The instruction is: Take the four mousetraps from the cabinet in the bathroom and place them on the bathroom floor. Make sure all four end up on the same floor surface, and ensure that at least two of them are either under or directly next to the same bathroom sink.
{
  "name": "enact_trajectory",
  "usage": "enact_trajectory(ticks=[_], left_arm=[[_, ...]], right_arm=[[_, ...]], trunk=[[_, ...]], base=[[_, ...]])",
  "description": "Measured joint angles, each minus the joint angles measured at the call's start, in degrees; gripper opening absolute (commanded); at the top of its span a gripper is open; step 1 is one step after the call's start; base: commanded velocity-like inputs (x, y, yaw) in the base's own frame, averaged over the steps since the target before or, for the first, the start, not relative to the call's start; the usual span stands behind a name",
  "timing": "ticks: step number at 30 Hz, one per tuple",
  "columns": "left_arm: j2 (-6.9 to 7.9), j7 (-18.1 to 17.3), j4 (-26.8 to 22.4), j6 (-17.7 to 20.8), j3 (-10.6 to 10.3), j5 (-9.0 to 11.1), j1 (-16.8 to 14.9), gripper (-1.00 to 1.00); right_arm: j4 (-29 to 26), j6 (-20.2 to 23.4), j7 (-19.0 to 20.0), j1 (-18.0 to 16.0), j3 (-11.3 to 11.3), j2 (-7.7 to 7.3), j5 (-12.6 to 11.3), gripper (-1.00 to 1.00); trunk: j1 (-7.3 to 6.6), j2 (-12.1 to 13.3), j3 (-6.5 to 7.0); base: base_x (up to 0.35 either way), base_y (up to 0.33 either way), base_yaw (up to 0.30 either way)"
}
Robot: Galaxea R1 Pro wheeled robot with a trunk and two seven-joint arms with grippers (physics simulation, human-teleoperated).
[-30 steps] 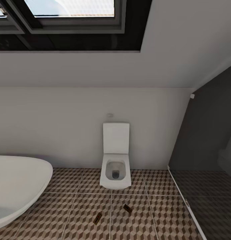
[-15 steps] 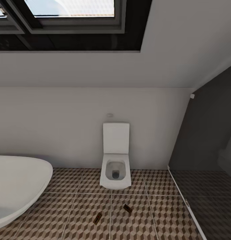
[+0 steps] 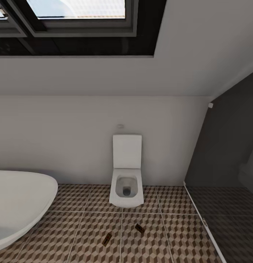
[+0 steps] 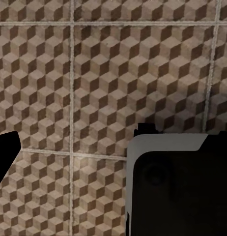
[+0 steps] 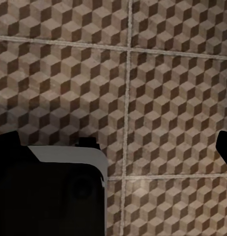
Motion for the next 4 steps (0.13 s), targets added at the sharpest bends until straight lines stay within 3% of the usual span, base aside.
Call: enact_trajectory(ticks=[4], left_arm=[[0.0, 0.0, 0.0, 0.0, 0.0, 0.0, 0.0, 1.0]], right_arm=[[0.0, 0.0, 0.0, 0.0, -0.01, 0.0, -0.02, 1.0]], trunk=[[0.0, 0.0, 0.0]], base=[[0.0, 0.0, 0.0]])
